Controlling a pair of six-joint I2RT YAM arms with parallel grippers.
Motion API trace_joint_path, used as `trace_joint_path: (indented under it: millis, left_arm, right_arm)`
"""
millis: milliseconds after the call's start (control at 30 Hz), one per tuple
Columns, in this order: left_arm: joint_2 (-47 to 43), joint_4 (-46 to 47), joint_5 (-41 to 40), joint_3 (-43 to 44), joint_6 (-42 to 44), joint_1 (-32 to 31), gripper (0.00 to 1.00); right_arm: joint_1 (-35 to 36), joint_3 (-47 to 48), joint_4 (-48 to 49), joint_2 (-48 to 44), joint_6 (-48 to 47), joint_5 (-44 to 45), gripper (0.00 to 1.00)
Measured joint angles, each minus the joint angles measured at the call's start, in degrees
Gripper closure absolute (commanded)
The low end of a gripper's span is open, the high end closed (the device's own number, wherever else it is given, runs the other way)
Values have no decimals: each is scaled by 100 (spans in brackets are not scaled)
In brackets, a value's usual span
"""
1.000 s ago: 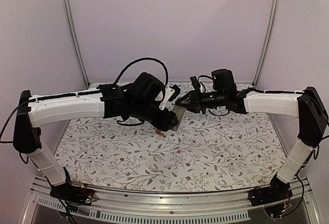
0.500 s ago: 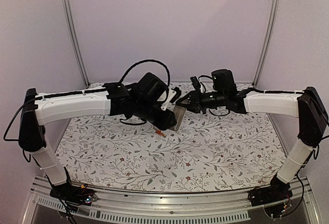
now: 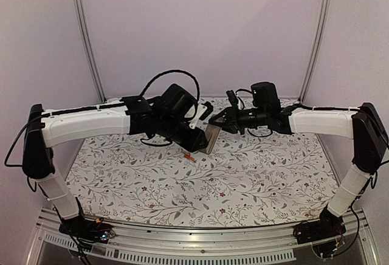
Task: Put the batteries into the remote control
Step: Remove the battery cover from the remote control, then place the battery cover at the center of the board.
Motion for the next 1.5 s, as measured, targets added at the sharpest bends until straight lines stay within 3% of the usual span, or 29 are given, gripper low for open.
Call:
trace_joint_path:
  millis: [467,600,767,833,900,1267,1500]
  left_arm:
    - [-55,-33,-7,-96,70,74,90]
    - [-98,-74,-184,-433,-101,439,90]
    - [-109,-251,-337,-990,-483,1364,90]
    - [-107,-350,-424,-1150,-588,1648,90]
    - [-103,-426,-487,-1248,-682,1808,90]
    - [378,-422,-457,-1563,-911,2033,90]
    - [680,-328,-393,-1690,-966,2100,89]
  right_arm:
    - [-299,-210,-271,0,-186,195,100]
    - [-490,-345,-308,0,-295,199,100]
    - [-575,-411,-555,-107,-597,223,100]
    - [-592,-400,-876,-201,-802,319,93]
    - [-614,-372,-1180,-254,-973,463,99]
    - [-994,-732,-2135,-1075,-1449,1779,100]
    - [-990,-734,-2157,-1458,-1875,1740,100]
